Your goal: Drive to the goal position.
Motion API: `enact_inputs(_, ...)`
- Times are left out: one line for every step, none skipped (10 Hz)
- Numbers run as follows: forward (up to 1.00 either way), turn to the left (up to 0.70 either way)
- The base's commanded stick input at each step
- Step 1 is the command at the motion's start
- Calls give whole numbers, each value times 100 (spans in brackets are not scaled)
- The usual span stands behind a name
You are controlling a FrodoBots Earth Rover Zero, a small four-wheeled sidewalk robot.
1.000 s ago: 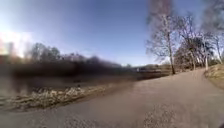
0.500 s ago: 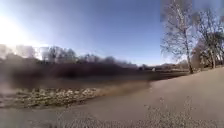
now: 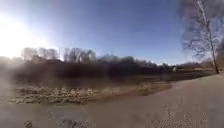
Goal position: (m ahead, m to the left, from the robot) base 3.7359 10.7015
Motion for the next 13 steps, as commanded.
enact_inputs(0,70)
enact_inputs(0,70)
enact_inputs(0,70)
enact_inputs(0,70)
enact_inputs(0,70)
enact_inputs(0,70)
enact_inputs(0,70)
enact_inputs(0,70)
enact_inputs(0,70)
enact_inputs(0,70)
enact_inputs(0,70)
enact_inputs(0,70)
enact_inputs(0,70)
